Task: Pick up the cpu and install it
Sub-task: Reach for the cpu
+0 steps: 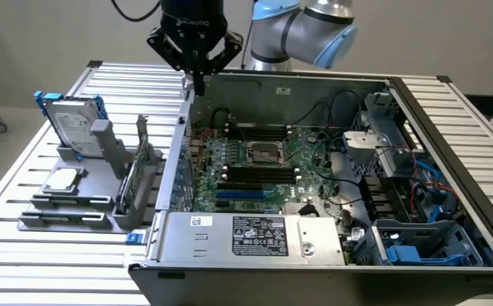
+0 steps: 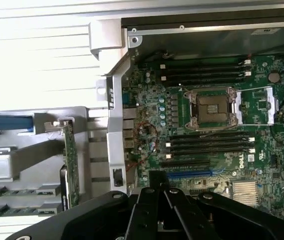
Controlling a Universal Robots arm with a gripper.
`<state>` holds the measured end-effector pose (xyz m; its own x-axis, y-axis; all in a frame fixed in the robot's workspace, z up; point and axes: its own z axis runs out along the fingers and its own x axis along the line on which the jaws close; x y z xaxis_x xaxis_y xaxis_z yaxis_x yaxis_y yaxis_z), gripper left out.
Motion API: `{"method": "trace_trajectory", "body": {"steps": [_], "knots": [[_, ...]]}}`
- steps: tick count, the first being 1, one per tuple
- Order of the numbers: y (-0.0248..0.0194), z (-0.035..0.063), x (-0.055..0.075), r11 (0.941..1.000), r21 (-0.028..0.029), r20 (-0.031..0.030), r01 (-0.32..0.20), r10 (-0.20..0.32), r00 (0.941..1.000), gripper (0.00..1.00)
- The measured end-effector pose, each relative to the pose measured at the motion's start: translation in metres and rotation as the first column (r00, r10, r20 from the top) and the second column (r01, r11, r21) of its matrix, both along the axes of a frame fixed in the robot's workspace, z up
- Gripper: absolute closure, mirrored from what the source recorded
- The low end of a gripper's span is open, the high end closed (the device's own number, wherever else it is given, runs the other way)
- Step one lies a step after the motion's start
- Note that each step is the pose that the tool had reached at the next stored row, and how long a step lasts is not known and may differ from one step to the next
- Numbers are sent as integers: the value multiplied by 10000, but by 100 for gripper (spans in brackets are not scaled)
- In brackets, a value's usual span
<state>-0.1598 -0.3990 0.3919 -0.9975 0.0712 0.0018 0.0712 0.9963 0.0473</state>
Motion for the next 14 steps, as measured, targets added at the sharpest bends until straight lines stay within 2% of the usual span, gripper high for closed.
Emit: {"method": "trace_trajectory", "body": {"steps": [4, 9, 12, 14], "knots": [[0, -6, -180, 10000, 0, -143, 0, 0, 9999, 89], [0, -18, -409, 10000, 0, -279, 0, 0, 9996, 89], [0, -28, -531, 10000, 0, -430, 1, -1, 9991, 89], [0, -33, -624, 10000, 0, -507, -1, 1, 9987, 89]]}}
